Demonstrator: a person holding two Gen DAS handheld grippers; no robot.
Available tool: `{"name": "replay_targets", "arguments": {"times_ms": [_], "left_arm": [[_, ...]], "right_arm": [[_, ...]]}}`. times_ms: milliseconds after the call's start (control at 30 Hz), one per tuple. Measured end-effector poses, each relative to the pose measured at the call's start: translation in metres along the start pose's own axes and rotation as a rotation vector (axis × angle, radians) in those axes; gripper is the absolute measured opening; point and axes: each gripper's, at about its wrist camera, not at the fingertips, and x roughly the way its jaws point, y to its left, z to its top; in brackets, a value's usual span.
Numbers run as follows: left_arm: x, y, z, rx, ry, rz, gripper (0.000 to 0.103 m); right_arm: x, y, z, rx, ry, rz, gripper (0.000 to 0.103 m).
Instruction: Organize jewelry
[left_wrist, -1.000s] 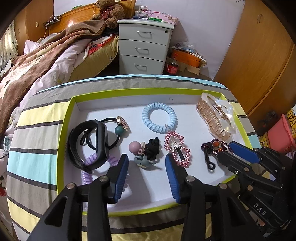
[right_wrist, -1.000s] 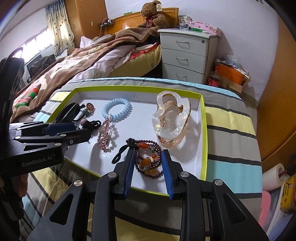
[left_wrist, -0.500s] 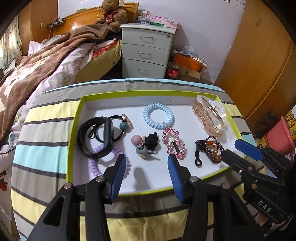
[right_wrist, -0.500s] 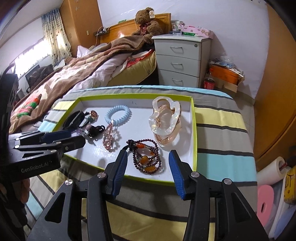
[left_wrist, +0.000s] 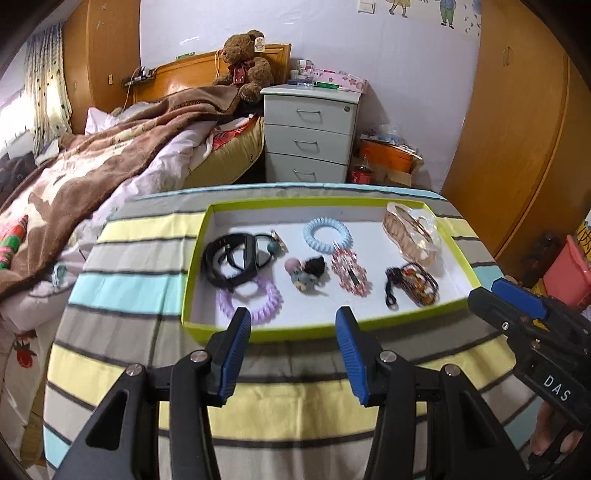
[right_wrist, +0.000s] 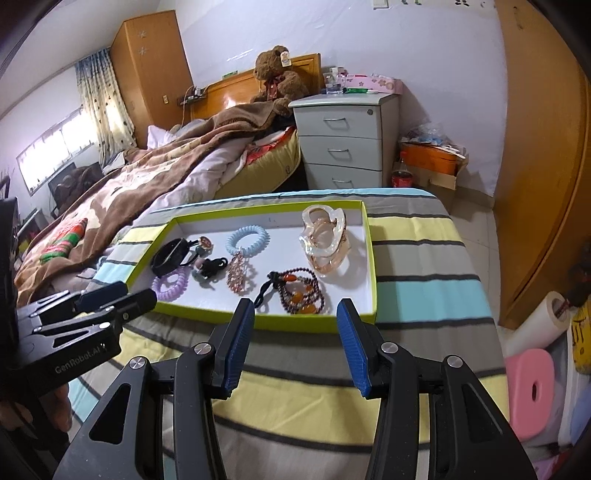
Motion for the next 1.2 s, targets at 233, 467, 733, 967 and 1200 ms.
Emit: {"name": "replay_targets", "arguments": {"times_ms": [233, 467, 733, 967, 1200], "left_arm": [[-0.020, -0.002, -0.019, 0.002, -0.022, 0.038, 0.050], [-0.038, -0.003, -0.035, 0.005, -0.050, 0.055, 0.050], [-0.047, -0.005, -0.047, 0.017, -0.064, 0.089, 0.050], [-0.049, -0.005, -0.052, 0.010, -0.058, 0.102, 0.050], [-0.052, -0.003, -0.054, -0.008, -0.063, 0.098, 0.050]], "right_arm": [[-0.026, 0.011, -0.016, -0.011, -0.058, -0.039, 0.047], [-0.037, 0.017, -0.028, -0.007, -0.077, -0.043, 0.047], [-0.048, 0.023, -0.035, -0.012, -0.104, -0.055, 0.047], [-0.051, 0.027, -0.038, -0.016, -0.117, -0.053, 0.047], [-0.051, 0.027, -0.040, -0.015, -0.116, -0.046, 0.047]]}}
